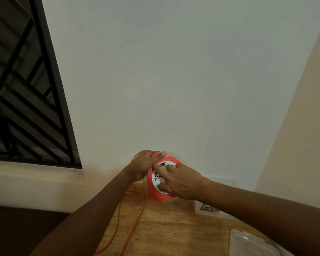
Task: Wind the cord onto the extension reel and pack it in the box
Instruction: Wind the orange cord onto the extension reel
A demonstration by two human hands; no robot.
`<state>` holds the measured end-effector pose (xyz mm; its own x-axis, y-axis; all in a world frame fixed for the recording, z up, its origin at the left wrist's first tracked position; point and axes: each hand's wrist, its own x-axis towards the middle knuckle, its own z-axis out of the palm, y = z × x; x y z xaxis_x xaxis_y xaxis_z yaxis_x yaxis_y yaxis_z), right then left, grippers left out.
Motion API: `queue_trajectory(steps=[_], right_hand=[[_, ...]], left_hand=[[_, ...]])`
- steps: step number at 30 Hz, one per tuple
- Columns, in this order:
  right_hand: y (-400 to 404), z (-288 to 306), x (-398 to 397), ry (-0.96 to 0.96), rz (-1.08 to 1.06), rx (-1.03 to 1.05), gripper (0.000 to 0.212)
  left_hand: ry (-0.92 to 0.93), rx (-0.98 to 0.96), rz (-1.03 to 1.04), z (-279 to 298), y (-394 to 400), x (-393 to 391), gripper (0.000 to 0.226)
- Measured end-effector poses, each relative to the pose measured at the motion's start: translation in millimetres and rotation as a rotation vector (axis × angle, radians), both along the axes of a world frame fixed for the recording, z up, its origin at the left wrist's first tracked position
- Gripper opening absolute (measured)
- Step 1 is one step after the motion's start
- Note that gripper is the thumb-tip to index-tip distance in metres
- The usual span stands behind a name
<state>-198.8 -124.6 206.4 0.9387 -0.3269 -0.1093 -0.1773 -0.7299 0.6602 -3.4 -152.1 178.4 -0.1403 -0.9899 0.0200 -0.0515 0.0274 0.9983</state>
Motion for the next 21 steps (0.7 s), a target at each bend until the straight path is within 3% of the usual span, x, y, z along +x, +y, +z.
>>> queue_trajectory(steps=[4,8,13,18,21], right_hand=[[4,-1,3,-0.009,-0.073,-0.027,0.054],[1,-3,0,-0.053,-0.138,0.072,0.057],[4,-7,10,-0.083,-0.228,0.042,0.066],[-3,-9,10,-0.320,-0.459,0.183,0.083],[-9,-8,10,-0.534,-0.630,0.444,0.083]], left_hand=[[-0.012,-0.017,0.048,0,-2,5,0.036],[0.004,-0.010,0.083,-2,-4,10,0.038],[-0.064,-0.035,0.104,1,-6,2,0.040],[-0.002,-0.052,0.140,0,-7,-4,0.036],[0.038,-0.041,0.185,0,-8,-8,0.037]])
